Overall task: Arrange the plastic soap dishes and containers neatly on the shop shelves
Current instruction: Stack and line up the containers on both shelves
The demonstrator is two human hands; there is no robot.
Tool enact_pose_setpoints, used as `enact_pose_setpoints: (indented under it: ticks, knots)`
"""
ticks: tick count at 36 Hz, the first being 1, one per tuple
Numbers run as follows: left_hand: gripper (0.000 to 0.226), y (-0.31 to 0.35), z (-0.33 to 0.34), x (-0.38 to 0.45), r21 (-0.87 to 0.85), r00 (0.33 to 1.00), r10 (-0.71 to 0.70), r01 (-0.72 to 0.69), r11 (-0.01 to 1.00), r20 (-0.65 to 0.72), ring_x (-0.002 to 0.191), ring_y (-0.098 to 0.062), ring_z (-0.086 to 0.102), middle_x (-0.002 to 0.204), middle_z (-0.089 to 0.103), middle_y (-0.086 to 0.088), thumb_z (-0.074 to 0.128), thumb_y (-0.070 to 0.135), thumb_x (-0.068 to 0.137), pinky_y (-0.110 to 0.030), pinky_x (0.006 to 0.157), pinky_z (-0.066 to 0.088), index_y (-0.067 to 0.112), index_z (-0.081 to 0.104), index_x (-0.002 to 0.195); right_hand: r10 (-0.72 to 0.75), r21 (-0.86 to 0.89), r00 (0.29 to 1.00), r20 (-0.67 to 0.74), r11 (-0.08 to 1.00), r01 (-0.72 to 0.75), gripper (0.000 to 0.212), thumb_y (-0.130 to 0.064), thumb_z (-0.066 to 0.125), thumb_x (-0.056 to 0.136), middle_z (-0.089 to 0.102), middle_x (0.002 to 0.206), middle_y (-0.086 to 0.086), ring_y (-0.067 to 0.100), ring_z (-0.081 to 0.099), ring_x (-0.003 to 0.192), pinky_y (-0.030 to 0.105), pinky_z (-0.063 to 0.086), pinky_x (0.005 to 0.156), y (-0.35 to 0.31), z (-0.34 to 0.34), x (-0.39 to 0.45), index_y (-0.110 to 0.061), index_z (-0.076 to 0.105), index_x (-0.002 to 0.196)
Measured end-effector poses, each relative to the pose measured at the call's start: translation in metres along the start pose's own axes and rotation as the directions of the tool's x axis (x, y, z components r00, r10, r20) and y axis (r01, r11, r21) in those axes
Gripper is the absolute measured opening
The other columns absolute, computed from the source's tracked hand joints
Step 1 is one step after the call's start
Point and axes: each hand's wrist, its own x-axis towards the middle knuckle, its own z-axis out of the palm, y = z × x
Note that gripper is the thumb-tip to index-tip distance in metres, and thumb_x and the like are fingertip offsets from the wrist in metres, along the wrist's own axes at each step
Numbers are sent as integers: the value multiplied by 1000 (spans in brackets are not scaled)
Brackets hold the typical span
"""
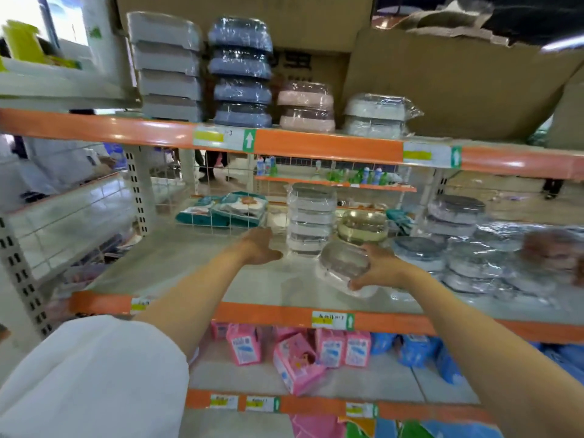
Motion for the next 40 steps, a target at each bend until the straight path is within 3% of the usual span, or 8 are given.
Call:
enact_pose_setpoints:
  ticks: [4, 7, 13, 21, 25, 30, 37, 40]
  knots:
    - [76, 5, -14, 38, -57, 994, 23, -29, 998, -103, 127, -29, 45, 142, 44, -14, 62, 49, 86, -38, 103, 40, 3, 35, 141, 0, -24, 1000, 22, 1000, 0, 86, -36, 87, 61, 55, 115, 2, 19, 54, 104, 30, 46, 82, 18, -14, 32, -17, 36, 128]
    - [87, 10, -23, 68, -88, 991, 6, -18, 996, -135, 138, -29, 31, 151, 31, -15, 60, 53, 87, -38, 111, 30, 2, 25, 147, -28, 18, 996, 87, 999, 26, 81, -22, 85, 68, 60, 108, 1, 14, 58, 95, 25, 46, 79, 26, -27, 54, -21, 37, 133]
    - [101, 25, -26, 120, -177, 986, -24, -6, 984, -165, 145, -28, 14, 158, 9, -15, 61, 54, 85, -37, 116, 20, 3, 5, 152, -35, -64, 974, 226, 997, 51, 101, -30, 84, 71, 43, 133, -3, 16, 47, 117, 27, 41, 95, 42, -25, 95, -24, 20, 149]
    - [111, 41, -24, 159, -220, 983, -32, -9, 975, -182, 146, -32, 8, 159, -3, -15, 65, 54, 82, -40, 116, 17, 7, -7, 152, -108, -75, 956, 272, 988, 133, 99, -29, 84, 71, 36, 138, -6, 11, 37, 117, 25, 33, 92, 43, -29, 130, -26, 21, 149]
    - [112, 47, -28, 174, -268, 984, -28, -20, 963, -174, 144, -30, 14, 156, 8, -14, 72, 49, 78, -37, 114, 22, 10, -2, 152, -137, -87, 953, 271, 982, 166, 96, -32, 85, 68, 42, 126, -10, 12, 44, 114, 28, 39, 94, 45, -32, 138, -28, 26, 145]
    - [109, 50, -31, 187, -300, 987, -44, -5, 954, -157, 138, -29, 25, 152, 19, -14, 78, 42, 74, -34, 109, 29, 9, 8, 151, -154, -66, 944, 293, 981, 180, 94, -30, 83, 72, 40, 132, -8, 12, 42, 115, 27, 37, 90, 49, -37, 141, -29, 24, 145]
    - [116, 52, -35, 188, -216, 994, -46, 24, 976, -98, 137, -31, 24, 149, 12, -12, 81, 44, 70, -36, 113, 25, 13, 6, 153, -160, -51, 942, 297, 982, 183, 93, -29, 83, 70, 42, 131, -6, 12, 43, 114, 30, 39, 95, 48, -38, 142, -27, 27, 144]
    - [112, 52, -38, 186, -165, 997, -47, 35, 986, -67, 128, -33, 30, 138, 17, -11, 84, 51, 61, -36, 111, 32, 21, 21, 149, -156, -43, 941, 302, 983, 177, 93, -30, 83, 69, 42, 125, -9, 14, 44, 116, 35, 40, 100, 47, -38, 140, -28, 28, 143]
